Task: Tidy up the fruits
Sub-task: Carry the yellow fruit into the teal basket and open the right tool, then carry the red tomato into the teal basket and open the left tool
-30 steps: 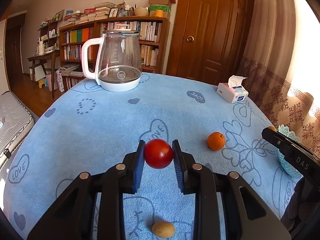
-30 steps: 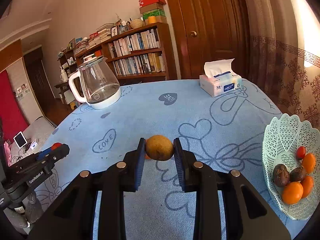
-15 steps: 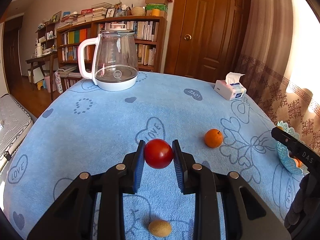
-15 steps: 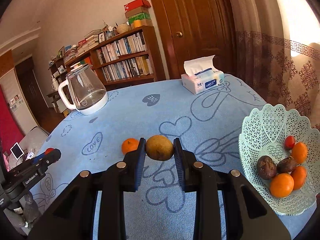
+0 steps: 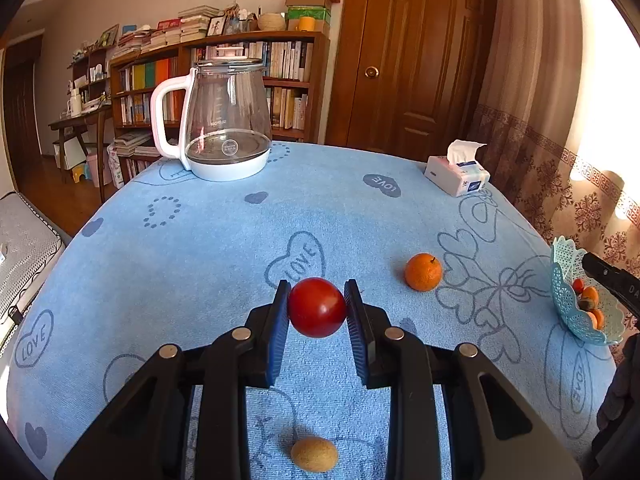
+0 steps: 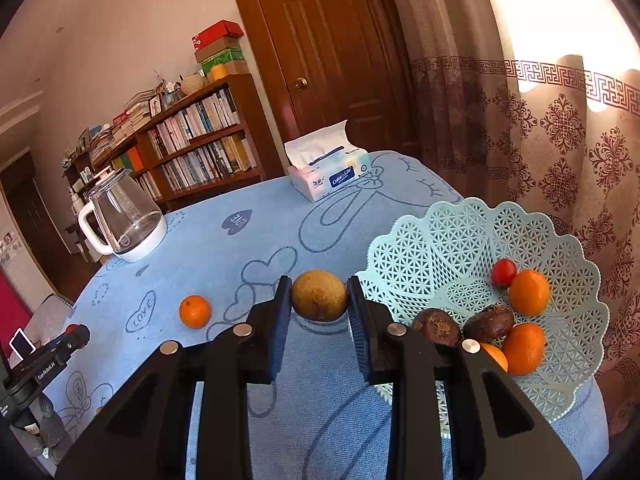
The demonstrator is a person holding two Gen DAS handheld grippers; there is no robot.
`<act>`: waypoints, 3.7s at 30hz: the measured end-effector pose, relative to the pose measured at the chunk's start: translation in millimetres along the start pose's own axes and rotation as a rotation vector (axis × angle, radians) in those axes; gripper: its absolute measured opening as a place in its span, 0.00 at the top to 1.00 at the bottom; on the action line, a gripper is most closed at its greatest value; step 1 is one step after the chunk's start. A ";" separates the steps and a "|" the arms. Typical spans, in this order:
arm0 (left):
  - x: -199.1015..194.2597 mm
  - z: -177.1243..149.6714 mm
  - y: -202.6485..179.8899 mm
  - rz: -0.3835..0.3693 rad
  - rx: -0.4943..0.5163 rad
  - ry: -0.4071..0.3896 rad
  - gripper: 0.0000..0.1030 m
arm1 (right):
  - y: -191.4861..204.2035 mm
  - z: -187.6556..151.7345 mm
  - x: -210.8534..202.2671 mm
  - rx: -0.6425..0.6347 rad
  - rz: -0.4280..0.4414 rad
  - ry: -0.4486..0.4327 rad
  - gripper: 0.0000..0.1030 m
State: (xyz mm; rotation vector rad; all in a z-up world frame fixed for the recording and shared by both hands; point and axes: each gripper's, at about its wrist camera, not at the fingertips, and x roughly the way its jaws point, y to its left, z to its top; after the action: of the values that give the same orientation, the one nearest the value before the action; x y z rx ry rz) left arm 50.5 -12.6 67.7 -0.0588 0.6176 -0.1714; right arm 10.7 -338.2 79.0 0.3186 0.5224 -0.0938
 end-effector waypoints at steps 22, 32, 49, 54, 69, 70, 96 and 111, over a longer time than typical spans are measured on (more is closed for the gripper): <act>0.0 -1.8 -4.1 0.000 0.013 0.004 0.73 | -81.6 4.8 17.9 0.177 -0.155 0.058 0.72; 0.1 -1.6 -4.5 0.001 0.014 0.004 0.73 | -87.8 2.8 16.5 0.214 -0.159 0.050 0.64; -0.4 -3.9 -21.3 -0.024 0.047 0.029 0.73 | -111.3 13.2 -16.5 0.243 -0.235 -0.072 0.14; 1.6 -2.7 -33.9 -0.068 0.054 0.061 0.73 | -125.2 11.9 -21.9 0.288 -0.260 -0.088 0.07; -4.6 8.3 -108.2 -0.223 0.169 0.056 0.73 | -111.5 11.4 -25.0 0.185 -0.367 -0.175 0.03; -4.2 9.4 -115.0 -0.236 0.178 0.057 0.73 | -111.5 10.9 -24.9 0.184 -0.372 -0.176 0.03; 33.0 -9.1 -267.2 -0.546 0.377 0.107 0.72 | -132.5 0.6 -29.0 0.308 -0.434 -0.189 0.03; 39.8 -5.1 -242.3 -0.488 0.318 0.122 0.34 | -132.4 0.8 -29.1 0.306 -0.433 -0.192 0.03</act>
State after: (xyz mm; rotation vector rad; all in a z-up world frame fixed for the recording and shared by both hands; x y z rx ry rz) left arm 45.0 -258.2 66.5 0.1107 0.6829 -0.7481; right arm -36.4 -463.6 57.9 0.4854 0.3779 -0.6226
